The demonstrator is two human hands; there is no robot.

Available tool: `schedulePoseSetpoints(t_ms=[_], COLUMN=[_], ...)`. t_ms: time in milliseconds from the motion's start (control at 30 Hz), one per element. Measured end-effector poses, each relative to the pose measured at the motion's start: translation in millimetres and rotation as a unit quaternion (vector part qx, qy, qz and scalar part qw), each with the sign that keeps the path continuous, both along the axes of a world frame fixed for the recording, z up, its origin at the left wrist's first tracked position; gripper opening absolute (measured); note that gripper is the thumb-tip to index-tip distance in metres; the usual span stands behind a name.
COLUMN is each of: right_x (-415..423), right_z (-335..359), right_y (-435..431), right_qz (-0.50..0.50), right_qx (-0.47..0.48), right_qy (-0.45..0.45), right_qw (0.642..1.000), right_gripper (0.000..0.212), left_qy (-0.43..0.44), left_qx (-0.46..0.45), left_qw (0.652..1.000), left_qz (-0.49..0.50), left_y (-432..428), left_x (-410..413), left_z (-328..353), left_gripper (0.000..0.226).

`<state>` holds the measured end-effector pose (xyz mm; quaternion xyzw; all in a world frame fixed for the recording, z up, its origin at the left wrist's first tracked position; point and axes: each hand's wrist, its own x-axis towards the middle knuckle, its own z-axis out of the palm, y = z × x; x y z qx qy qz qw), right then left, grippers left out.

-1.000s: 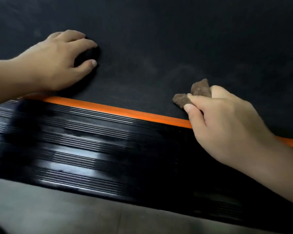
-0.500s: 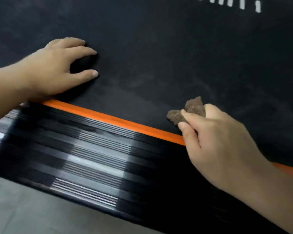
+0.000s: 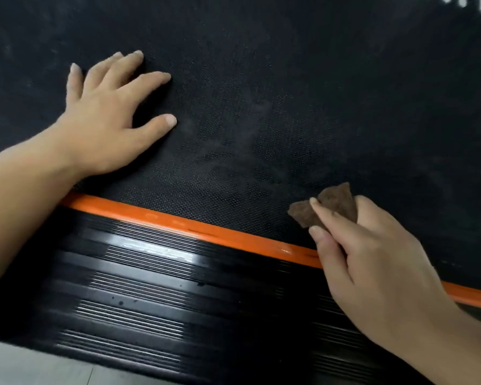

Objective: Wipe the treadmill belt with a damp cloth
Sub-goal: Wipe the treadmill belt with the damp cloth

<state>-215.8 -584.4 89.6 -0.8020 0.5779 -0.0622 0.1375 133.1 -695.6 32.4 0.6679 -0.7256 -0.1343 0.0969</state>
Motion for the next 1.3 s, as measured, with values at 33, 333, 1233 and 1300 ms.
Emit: schedulePoseSetpoints(t_ms=[33,333,1233,1300], right_x=[-1,10,267,289], right_z=[1,-2,-2,0], right_y=[-1,-5,-19,-20], right_qz=[0.002,0.036,-0.036,-0.042], right_qx=[0.005,-0.034,-0.009,0.002], right_qy=[-0.004,-0.024,0.018,0.016], right_qw=[1.0,0.998,0.999,0.999], right_gripper=[0.045,0.038,0.038,0.04], left_qy=[0.003,0.004,0.009,0.018], left_qx=[0.004,0.03,0.015,0.011], left_qw=[1.0,1.0,0.997,0.998], left_qz=[0.0,0.005,-0.076,-0.056], left_y=[-1,1,-26,-20], left_x=[0,-1,241,257], left_z=[-1,5,16,16], left_gripper=[0.075,0.078,0.084,0.082])
